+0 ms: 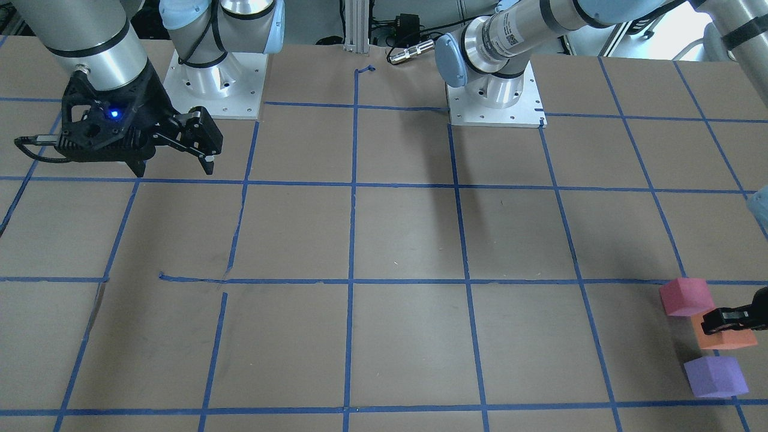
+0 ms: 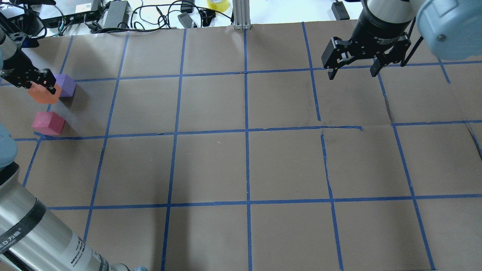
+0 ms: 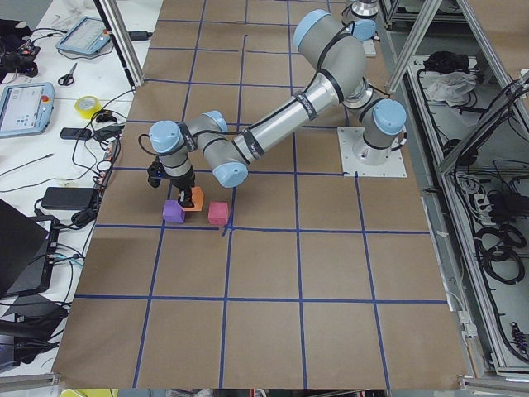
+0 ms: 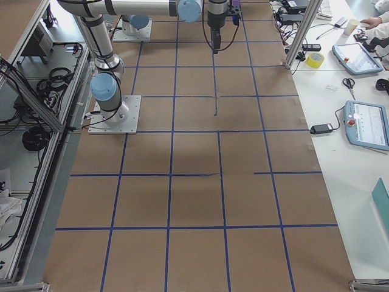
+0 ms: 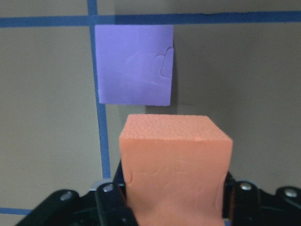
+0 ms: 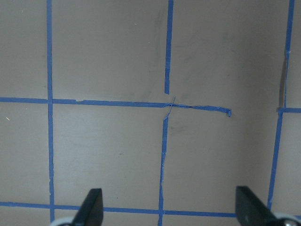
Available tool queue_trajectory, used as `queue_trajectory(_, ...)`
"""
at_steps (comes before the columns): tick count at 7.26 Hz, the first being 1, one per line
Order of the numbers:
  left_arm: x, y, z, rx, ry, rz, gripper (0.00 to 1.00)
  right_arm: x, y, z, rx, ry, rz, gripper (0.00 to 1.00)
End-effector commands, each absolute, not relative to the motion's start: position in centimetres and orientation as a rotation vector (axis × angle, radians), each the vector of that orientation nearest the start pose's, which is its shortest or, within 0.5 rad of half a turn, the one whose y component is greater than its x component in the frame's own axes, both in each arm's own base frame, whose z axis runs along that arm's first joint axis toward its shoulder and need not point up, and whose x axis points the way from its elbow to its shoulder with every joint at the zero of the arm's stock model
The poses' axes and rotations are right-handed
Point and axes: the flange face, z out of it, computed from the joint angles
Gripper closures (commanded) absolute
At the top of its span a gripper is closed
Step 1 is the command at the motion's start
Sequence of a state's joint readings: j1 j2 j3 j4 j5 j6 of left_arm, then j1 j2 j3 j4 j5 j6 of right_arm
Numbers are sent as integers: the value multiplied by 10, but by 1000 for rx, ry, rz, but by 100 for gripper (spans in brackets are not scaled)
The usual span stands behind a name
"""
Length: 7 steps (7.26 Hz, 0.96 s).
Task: Arrange blocks in a line
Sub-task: 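Lower the orange cube between the purple and pink cubes, then open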
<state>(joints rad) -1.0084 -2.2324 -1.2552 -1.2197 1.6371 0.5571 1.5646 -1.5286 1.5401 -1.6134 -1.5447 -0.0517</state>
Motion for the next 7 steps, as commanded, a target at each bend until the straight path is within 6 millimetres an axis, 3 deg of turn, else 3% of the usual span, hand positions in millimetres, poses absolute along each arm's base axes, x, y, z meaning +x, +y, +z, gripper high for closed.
queue_trajectory(1,295,-683,261,10,3103,36,100,134,-514,486,-72,3114,-51,0)
queue_trajectory(2,293,-683,252,-19,3125,40,100,133,-515,485,-72,3115,-49,0)
queue_trajectory(7,294,-686,246,10,3127,35,100,133,-514,486,-70,3115,-51,0)
